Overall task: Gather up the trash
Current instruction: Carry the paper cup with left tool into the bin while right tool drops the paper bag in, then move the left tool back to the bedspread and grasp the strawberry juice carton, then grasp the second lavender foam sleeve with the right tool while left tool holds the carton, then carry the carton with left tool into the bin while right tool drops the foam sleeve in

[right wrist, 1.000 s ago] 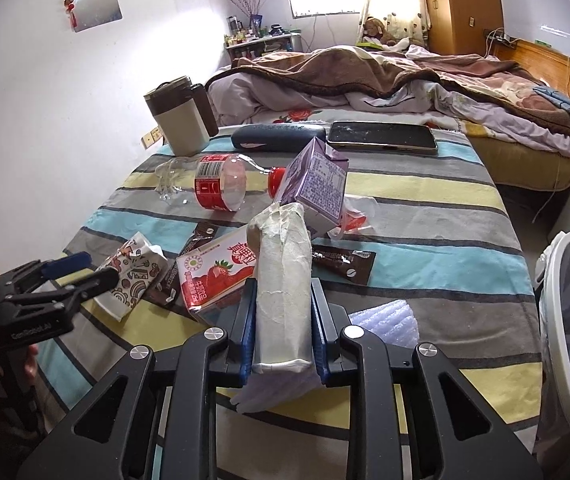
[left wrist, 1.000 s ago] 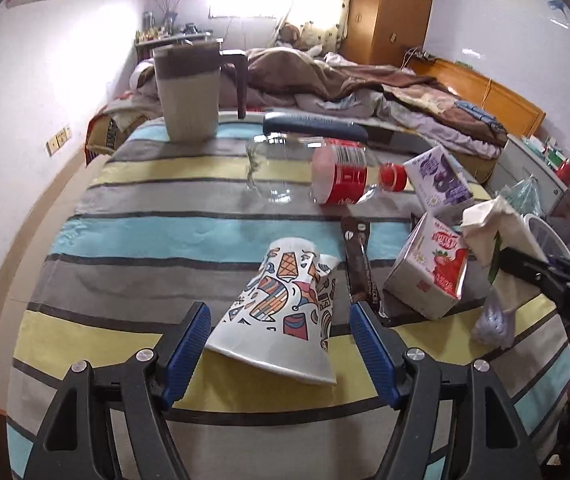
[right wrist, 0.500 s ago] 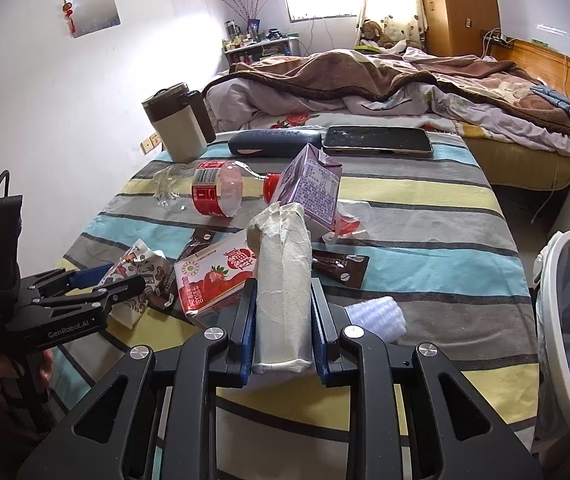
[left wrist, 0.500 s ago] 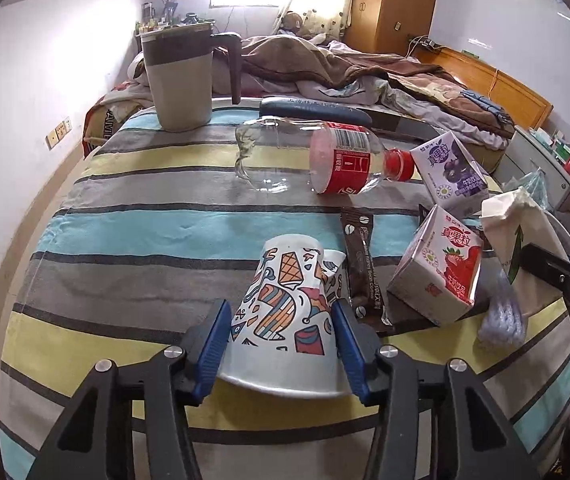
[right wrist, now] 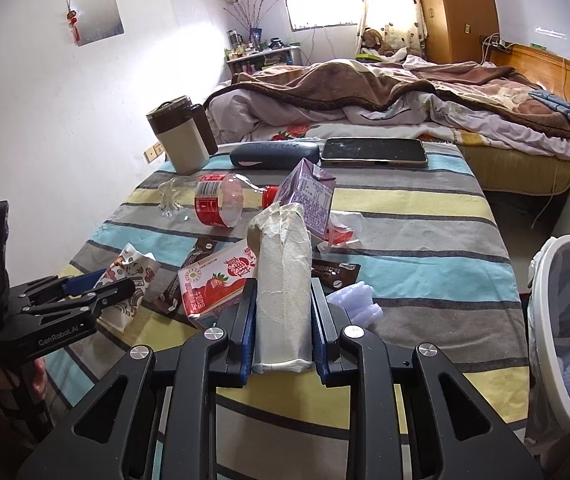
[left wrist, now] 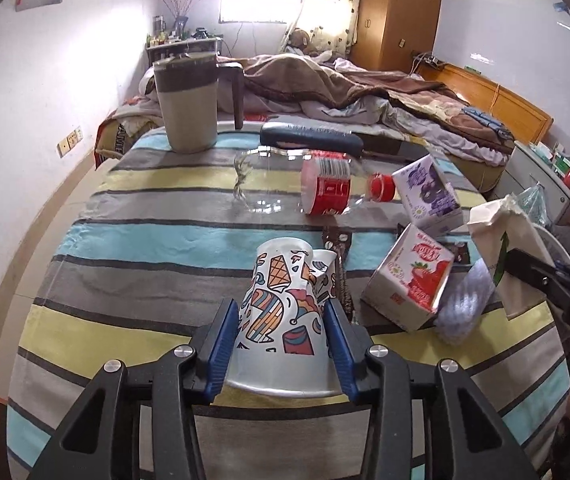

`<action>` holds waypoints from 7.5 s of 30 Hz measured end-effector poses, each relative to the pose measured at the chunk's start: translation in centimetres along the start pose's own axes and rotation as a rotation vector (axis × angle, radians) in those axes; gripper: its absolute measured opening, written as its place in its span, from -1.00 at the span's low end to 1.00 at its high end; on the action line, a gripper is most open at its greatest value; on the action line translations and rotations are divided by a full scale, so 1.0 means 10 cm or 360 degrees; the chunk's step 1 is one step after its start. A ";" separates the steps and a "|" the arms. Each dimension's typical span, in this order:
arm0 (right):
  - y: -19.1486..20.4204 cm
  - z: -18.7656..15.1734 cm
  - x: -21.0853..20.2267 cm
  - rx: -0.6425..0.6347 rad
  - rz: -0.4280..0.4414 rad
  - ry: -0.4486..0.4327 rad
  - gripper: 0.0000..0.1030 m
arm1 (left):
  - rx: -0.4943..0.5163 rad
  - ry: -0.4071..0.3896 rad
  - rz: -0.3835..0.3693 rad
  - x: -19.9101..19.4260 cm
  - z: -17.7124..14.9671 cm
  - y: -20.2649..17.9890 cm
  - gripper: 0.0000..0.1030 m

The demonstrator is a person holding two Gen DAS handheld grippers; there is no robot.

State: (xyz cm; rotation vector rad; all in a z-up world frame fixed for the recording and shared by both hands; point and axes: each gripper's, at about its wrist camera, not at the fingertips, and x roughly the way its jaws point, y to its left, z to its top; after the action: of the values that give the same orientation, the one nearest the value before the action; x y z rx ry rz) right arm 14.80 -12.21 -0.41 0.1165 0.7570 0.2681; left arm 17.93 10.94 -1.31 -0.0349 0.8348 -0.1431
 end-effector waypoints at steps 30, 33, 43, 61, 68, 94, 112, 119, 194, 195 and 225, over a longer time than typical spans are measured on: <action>-0.59 -0.05 -0.53 0.0117 -0.0060 -0.0172 -0.50 | 0.0235 -0.0223 -0.0196 -0.60 0.15 -1.23 -0.14; -0.67 -0.08 -0.59 0.0146 -0.0078 -0.0184 -0.50 | 0.0255 -0.0227 -0.0221 -0.60 0.16 -1.37 -0.13; -1.05 -0.17 -0.85 0.0230 -0.0183 -0.0239 -0.50 | 0.0361 -0.0222 -0.0345 -0.54 0.18 -1.93 -0.13; -1.75 -0.38 -1.15 0.0422 -0.0400 -0.0262 -0.49 | 0.0562 -0.0171 -0.0562 -0.31 0.20 -3.00 -0.13; -2.01 -0.46 -1.19 0.0492 -0.0495 -0.0228 -0.49 | 0.0591 -0.0103 -0.0700 -0.11 0.23 -3.39 -0.13; -2.53 -0.55 -1.00 0.0522 -0.0684 -0.0011 -0.18 | 0.0685 0.0016 -0.0731 0.41 0.17 -3.97 0.08; -2.23 -0.47 -1.16 0.0475 -0.0650 -0.0134 0.02 | 0.0628 -0.0121 -0.0615 0.00 0.14 -3.56 0.14; -2.02 -0.45 -1.18 0.0436 -0.0604 -0.0178 0.05 | 0.0547 -0.0174 -0.0567 -0.18 0.14 -3.24 0.14; -0.09 -0.06 0.55 0.0329 0.0130 0.0309 0.19 | -0.0079 0.0036 -0.0160 0.16 -0.09 -0.05 0.26; -0.08 -0.05 0.57 0.0334 0.0124 0.0312 0.19 | -0.0083 0.0038 -0.0157 0.15 -0.10 -0.03 0.26; -0.48 -0.01 0.14 0.0343 -0.0013 0.0225 -0.58 | 0.0142 0.0073 -0.0181 0.24 -0.02 -0.46 0.30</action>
State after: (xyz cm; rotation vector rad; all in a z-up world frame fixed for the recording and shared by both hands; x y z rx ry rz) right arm 16.67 -16.43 -2.38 0.3007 0.9255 0.1878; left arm 18.83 6.08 -2.81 0.0050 0.8718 -0.2893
